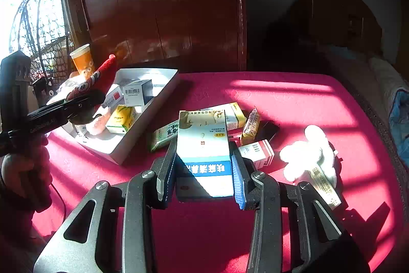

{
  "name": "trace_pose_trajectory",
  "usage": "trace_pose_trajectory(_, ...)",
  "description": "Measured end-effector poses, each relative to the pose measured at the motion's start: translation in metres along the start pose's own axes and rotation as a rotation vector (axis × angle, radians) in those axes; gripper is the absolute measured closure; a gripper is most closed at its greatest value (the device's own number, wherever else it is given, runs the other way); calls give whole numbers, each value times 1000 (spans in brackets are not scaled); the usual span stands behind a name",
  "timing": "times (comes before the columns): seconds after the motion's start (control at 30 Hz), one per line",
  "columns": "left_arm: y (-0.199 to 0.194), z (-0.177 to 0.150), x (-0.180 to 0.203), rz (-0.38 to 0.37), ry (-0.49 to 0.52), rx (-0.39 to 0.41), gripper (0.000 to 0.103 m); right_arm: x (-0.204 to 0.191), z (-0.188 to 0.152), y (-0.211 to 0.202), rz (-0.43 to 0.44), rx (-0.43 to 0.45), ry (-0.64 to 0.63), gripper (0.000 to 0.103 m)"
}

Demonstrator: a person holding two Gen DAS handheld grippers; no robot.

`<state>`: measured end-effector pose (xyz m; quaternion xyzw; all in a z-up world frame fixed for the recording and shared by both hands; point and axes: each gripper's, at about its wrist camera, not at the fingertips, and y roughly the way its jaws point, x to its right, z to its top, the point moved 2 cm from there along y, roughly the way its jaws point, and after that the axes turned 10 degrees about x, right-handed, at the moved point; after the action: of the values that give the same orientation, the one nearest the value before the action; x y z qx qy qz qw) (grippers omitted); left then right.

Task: Organize objects
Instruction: 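Carry red plush with left tool while right tool carries blue-white box to tray, then drop blue-white box in tray with right tool while left tool releases red plush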

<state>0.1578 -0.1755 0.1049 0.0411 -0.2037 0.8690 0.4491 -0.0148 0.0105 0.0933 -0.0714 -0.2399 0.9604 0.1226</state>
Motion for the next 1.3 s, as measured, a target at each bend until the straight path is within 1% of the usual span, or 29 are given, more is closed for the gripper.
trace_pose_trajectory(0.2,-21,14,-38,71,-47,65,66,-24,29,3,33,35,-21,67)
trace_pose_trajectory(0.4,-46,24,-78,151,-88,117,66,-57,57,11,114,60,-16,67)
trace_pose_trajectory(0.53,-59,29,-111,223,-116,139,66,-87,66,27,178,42,-26,67)
trace_pose_trajectory(0.63,-60,33,-129,248,-121,135,66,-110,66,46,219,7,-40,67)
trace_pose_trajectory(0.67,-58,34,-133,251,-112,133,66,-118,64,54,235,-11,-43,67)
trace_pose_trajectory(0.77,-38,37,-138,242,-89,81,66,-140,55,78,264,-62,-53,67)
trace_pose_trajectory(0.87,-10,42,-139,224,-52,17,66,-157,45,101,271,-101,-53,67)
trace_pose_trajectory(0.93,8,43,-137,221,-31,-17,66,-167,38,114,261,-116,-61,67)
trace_pose_trajectory(1.0,23,44,-132,242,10,-35,66,-173,29,125,248,-138,-68,67)
trace_pose_trajectory(1.07,36,43,-127,280,58,-44,66,-178,18,134,243,-168,-65,67)
trace_pose_trajectory(1.13,47,41,-124,317,84,-45,66,-182,8,143,230,-188,-75,67)
trace_pose_trajectory(1.23,59,37,-126,332,82,-57,66,-187,-1,152,209,-200,-101,67)
trace_pose_trajectory(1.3,67,33,-126,353,87,-67,65,-190,-5,156,187,-193,-129,67)
